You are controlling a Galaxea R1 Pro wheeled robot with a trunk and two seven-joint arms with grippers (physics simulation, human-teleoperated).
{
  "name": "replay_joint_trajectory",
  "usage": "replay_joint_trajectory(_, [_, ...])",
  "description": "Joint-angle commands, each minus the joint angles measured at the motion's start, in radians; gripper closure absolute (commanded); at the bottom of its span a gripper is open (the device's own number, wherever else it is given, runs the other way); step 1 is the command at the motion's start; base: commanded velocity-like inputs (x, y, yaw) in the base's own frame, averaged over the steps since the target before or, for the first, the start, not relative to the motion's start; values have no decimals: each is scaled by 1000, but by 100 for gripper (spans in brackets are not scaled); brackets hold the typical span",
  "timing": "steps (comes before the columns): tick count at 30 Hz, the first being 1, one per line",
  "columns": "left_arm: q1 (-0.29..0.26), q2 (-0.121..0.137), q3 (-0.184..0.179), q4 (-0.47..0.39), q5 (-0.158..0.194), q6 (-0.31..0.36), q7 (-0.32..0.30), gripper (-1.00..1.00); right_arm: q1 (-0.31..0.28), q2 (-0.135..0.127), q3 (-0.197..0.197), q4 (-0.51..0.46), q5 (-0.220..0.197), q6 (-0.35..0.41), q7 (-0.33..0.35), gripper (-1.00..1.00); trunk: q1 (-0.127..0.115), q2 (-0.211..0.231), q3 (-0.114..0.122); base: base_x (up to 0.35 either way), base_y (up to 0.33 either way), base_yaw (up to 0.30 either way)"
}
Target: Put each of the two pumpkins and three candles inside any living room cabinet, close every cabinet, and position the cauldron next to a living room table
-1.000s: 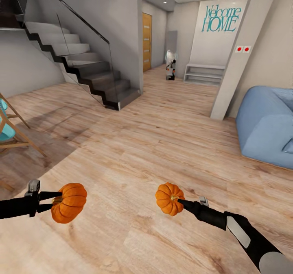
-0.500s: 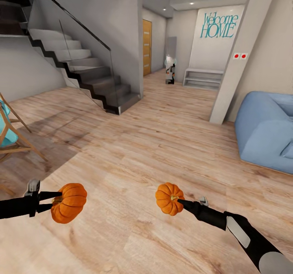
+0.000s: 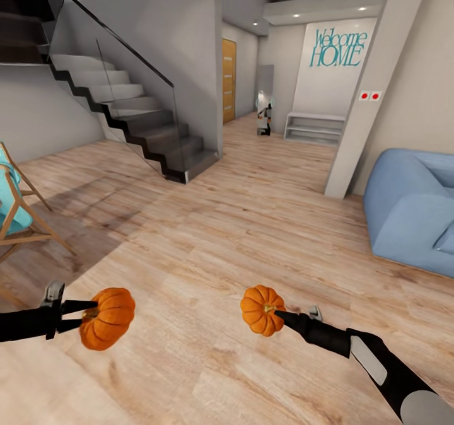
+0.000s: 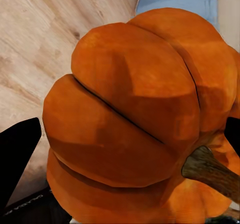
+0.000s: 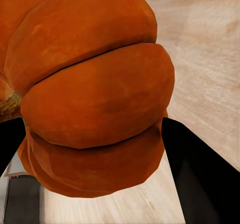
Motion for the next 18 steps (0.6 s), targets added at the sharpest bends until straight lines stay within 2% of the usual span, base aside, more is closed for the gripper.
replay_joint_trajectory(1, [-2, -2, -4, 2, 3, 5, 23, 100, -1, -1, 4, 0, -8, 6, -6, 100, -4, 7, 3, 0, 0, 62])
replay_joint_trajectory(4, [-3, -19, 0, 2, 2, 2, 140, 100, -1, -1, 4, 2, -8, 6, -39, 100, -15, 28, 13, 0, 0, 42])
replay_joint_trajectory(6, [-3, -46, 5, 1, 3, 0, 229, 100, -1, -1, 4, 2, -8, 6, -78, 100, -23, 42, 19, 0, 0, 14])
replay_joint_trajectory(8, [-3, -99, 9, -1, 5, -1, 376, 100, -1, -1, 4, 2, -5, 5, -154, 100, -31, 56, 25, 0, 0, 4])
replay_joint_trajectory(12, [-5, -190, 11, 0, 3, -11, 542, 100, -1, -2, 9, 0, -3, 6, -280, 100, -46, 84, 38, 0, 0, 1])
replay_joint_trajectory(13, [-6, -202, 14, 0, 3, -14, 563, 100, -1, -2, 10, -1, -2, 6, -294, 100, -50, 91, 41, 0, 0, 0])
replay_joint_trajectory(14, [-6, -237, 25, 2, 1, -29, 627, 100, -1, -2, 12, -2, -1, 9, -327, 100, -54, 98, 44, 0, 0, 0])
replay_joint_trajectory(18, [-6, -339, 42, 4, -3, -78, 829, 100, -1, -2, 14, -3, 3, 9, -389, 100, -69, 126, 57, 0, 0, 0])
